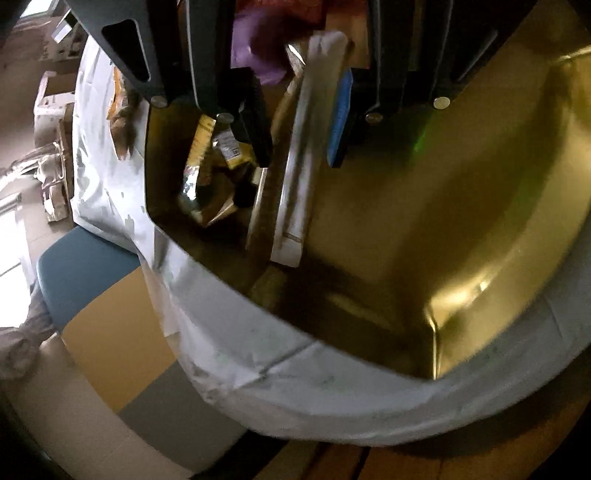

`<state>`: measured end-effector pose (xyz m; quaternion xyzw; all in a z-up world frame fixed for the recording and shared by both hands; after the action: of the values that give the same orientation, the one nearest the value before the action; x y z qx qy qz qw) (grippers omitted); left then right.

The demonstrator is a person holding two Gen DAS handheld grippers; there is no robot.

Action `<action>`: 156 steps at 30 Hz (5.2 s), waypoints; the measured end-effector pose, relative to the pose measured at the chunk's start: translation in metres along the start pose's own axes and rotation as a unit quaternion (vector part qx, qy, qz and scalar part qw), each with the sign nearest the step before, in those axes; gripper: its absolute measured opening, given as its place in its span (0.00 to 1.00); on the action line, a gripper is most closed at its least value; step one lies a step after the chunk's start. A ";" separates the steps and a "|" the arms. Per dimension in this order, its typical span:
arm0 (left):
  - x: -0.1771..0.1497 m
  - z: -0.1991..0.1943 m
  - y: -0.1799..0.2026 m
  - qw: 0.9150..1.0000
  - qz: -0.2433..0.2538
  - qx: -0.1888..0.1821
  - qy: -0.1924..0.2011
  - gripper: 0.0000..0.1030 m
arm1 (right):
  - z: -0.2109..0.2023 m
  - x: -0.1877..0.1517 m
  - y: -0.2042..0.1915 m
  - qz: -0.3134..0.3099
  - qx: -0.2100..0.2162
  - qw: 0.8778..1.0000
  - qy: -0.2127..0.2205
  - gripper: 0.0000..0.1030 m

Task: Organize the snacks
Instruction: 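Open the left gripper in the tray and withdraw it over the table, then carry the cracker pack into the gold tray and open the right gripper, then withdraw the right gripper from the tray back over the table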

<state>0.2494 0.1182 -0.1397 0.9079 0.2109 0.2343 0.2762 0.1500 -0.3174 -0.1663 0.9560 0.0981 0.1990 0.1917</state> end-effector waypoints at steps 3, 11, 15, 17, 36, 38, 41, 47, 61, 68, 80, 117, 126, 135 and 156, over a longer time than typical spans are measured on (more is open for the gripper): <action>-0.004 -0.004 -0.004 1.000 0.017 0.025 0.008 0.31 | 0.001 0.001 0.000 -0.002 0.002 1.000 0.000 0.51; -0.026 -0.031 0.013 0.988 0.120 0.086 0.042 0.31 | 0.002 0.002 -0.002 -0.012 -0.003 1.000 0.004 0.51; -0.045 -0.045 0.030 0.980 0.167 0.092 0.054 0.31 | 0.001 0.002 -0.004 -0.019 -0.011 1.000 0.011 0.51; -0.054 -0.048 0.041 0.975 0.190 0.094 0.063 0.31 | 0.000 0.002 -0.004 -0.020 -0.012 1.000 0.012 0.51; -0.122 -0.078 0.075 0.950 0.292 0.080 0.080 0.31 | -0.006 -0.001 -0.009 -0.040 -0.029 0.998 0.035 0.48; -0.125 -0.078 0.073 0.950 0.292 0.080 0.077 0.31 | -0.007 -0.002 -0.010 -0.042 -0.030 0.998 0.036 0.48; -0.133 -0.076 0.069 0.950 0.294 0.077 0.070 0.31 | -0.007 -0.003 -0.010 -0.041 -0.031 0.998 0.036 0.48; -0.139 -0.074 0.063 0.950 0.296 0.076 0.070 0.31 | -0.005 -0.004 -0.006 -0.028 -0.022 0.999 0.035 0.48; -0.245 -0.035 0.148 0.882 0.464 -0.074 -0.035 0.31 | 0.003 -0.002 0.005 -0.002 -0.006 1.000 0.026 0.48; -0.277 0.005 0.129 0.871 0.478 -0.062 -0.094 0.31 | 0.002 -0.002 0.002 -0.007 -0.012 1.000 0.027 0.48; -0.277 0.003 0.125 0.874 0.472 -0.108 -0.043 0.33 | 0.001 -0.003 0.000 0.002 -0.017 1.000 0.022 0.47; -0.275 -0.003 0.122 0.881 0.451 -0.140 -0.033 0.34 | -0.189 0.118 -0.269 -0.268 0.226 0.917 0.192 0.66; -0.276 0.000 0.125 0.880 0.457 -0.128 -0.031 0.34 | -0.160 0.080 -0.184 -0.185 0.215 0.945 0.166 0.69; -0.277 0.000 0.125 0.879 0.463 -0.112 -0.031 0.34 | -0.090 0.031 -0.064 -0.039 0.147 0.984 0.097 0.82; -0.279 0.004 0.128 0.880 0.470 -0.053 -0.048 0.34 | -0.001 -0.001 0.063 0.199 0.028 0.979 -0.023 0.83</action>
<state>0.0607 -0.1233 -0.1519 0.8946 -0.2664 0.3039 0.1910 0.1557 -0.3749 -0.1400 0.9658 -0.0932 0.2080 0.1232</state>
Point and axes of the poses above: each gripper's, at about its wrist camera, not at the fingertips, and z roughly the way its jaws point, y to its right, x to its top, the point moved 10 cm from there along z, roughly the way its jaws point, and after that the axes turned 13 degrees about -x, right-handed, at the moved point
